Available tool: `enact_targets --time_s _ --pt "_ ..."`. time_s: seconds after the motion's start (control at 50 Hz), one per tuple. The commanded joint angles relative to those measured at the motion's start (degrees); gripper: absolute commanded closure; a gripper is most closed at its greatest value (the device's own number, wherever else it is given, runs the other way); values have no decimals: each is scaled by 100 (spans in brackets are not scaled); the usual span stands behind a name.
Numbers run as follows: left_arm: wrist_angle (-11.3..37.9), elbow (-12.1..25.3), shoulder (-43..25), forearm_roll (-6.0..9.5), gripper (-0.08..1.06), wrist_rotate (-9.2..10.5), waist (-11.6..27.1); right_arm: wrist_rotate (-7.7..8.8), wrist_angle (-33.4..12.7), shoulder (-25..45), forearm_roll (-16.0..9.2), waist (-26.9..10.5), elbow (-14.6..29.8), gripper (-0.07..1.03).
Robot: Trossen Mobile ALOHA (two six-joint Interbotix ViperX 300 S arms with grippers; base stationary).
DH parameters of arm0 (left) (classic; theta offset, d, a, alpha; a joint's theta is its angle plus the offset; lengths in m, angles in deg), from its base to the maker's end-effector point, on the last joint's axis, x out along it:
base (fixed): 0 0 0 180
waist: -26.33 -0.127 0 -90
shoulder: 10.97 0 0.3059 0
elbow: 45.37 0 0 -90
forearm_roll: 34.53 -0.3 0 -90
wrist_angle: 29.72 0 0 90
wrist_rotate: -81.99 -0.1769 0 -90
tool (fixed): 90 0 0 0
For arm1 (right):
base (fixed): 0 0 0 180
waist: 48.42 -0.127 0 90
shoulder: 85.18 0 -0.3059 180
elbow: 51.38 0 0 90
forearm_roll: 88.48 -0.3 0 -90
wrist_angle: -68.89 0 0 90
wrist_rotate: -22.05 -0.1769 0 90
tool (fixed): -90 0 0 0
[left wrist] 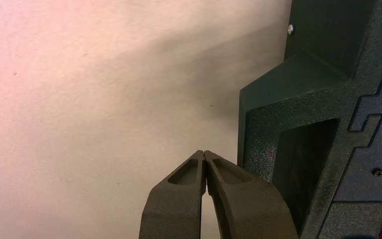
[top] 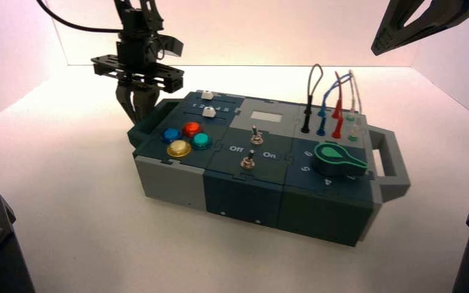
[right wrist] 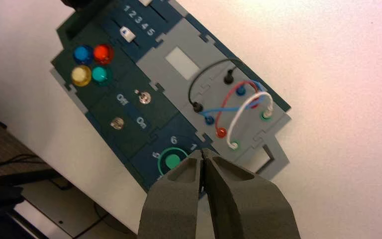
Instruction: Push the yellow button with the right gripper.
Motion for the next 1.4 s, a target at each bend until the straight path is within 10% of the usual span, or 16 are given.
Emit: enact_targets --time_s 0.02,0.62,0.98,1.4 --pt "-79 105 -18 53 100 35 185 9 -18 -18 -149 -220 185 98" --pt "-220 105 2101 -123 100 176 -905 105 281 589 -387 -1336 448 98" --pt "343 -668 4368 -185 100 132 -1459 141 536 2514 -352 -2654 1468 98" --pt "729 -1292 6021 -237 100 -35 -1811 492 396 4465 -334 -2848 2786 98"
